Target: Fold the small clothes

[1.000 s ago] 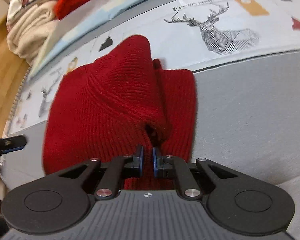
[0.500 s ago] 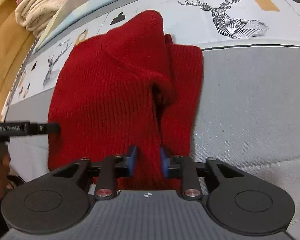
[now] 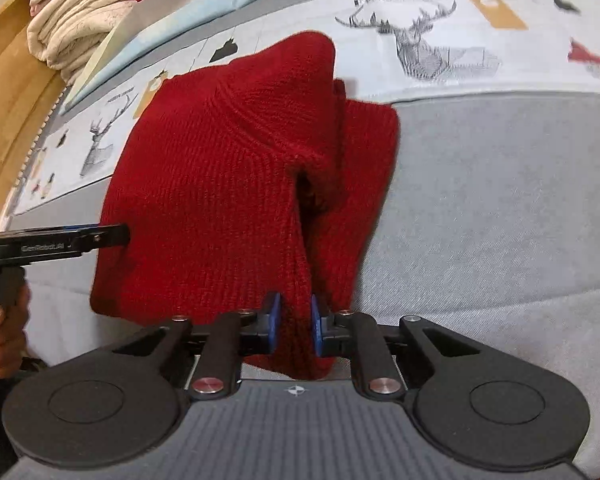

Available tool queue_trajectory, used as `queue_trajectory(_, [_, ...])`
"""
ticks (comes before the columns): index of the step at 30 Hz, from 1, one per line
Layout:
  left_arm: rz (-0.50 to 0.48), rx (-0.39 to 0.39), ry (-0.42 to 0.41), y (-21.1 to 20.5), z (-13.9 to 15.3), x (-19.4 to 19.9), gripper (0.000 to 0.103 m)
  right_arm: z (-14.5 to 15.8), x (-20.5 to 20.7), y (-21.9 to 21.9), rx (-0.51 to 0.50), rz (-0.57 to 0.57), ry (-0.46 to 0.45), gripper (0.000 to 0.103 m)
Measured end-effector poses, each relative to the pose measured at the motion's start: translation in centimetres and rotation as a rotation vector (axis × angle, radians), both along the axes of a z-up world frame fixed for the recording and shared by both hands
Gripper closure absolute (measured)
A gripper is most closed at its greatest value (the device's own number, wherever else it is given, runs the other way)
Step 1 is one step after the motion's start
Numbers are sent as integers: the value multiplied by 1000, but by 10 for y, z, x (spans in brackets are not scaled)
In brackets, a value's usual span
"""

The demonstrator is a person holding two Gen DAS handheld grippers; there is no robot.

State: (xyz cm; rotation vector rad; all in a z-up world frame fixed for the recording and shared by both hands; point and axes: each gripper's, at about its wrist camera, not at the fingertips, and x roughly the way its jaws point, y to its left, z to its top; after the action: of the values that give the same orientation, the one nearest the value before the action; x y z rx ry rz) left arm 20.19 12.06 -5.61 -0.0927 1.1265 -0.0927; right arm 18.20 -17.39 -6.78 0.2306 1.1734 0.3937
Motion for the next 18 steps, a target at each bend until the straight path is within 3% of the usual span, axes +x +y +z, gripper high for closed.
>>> queue_trajectory(2, [-5, 15, -3, 0, 1, -3, 34, 0, -2, 6, -42, 17, -16, 72])
queue_trajectory(9, [-12, 56, -1, 6, 4, -15, 34, 1, -5, 6, -77, 14, -29, 69])
queue_trajectory(13, [-20, 116, 44, 9, -3, -22, 28, -1, -9, 8, -165, 11, -37, 51])
queue_trajectory(14, [-22, 125, 42, 9, -2, -25, 28, 1, -11, 9, -179, 3, -49, 51])
queue_trajectory(18, [-35, 210, -48, 5, 22, -44, 28, 23, -24, 6, -204, -51, -163, 51])
